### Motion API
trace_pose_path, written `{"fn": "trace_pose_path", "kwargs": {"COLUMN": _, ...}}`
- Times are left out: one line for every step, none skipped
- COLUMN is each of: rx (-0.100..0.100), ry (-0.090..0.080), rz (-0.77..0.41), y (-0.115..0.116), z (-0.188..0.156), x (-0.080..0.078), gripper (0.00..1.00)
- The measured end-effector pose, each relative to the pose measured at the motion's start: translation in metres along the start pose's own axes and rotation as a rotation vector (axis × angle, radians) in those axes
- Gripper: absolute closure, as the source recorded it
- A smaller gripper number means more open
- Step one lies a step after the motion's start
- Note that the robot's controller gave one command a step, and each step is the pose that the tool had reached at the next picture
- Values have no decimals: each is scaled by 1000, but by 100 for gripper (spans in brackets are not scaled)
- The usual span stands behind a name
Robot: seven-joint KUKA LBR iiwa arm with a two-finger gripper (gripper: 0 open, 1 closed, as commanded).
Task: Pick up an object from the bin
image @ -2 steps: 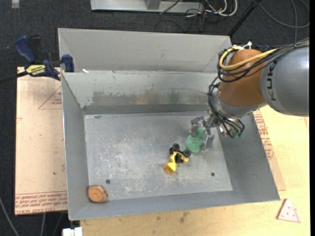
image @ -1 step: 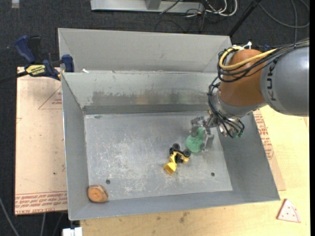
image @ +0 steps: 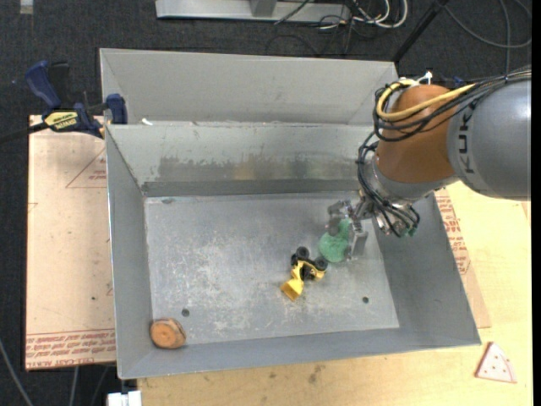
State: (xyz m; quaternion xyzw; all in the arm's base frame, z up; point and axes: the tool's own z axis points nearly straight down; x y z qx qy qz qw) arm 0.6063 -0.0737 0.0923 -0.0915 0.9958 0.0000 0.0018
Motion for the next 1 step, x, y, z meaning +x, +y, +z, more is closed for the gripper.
{"fn": "trace_pose_path", "kwargs": {"rx": 0, "ry": 0, "rz": 0, "y": 0, "z": 0, "x": 0, "gripper": 100}}
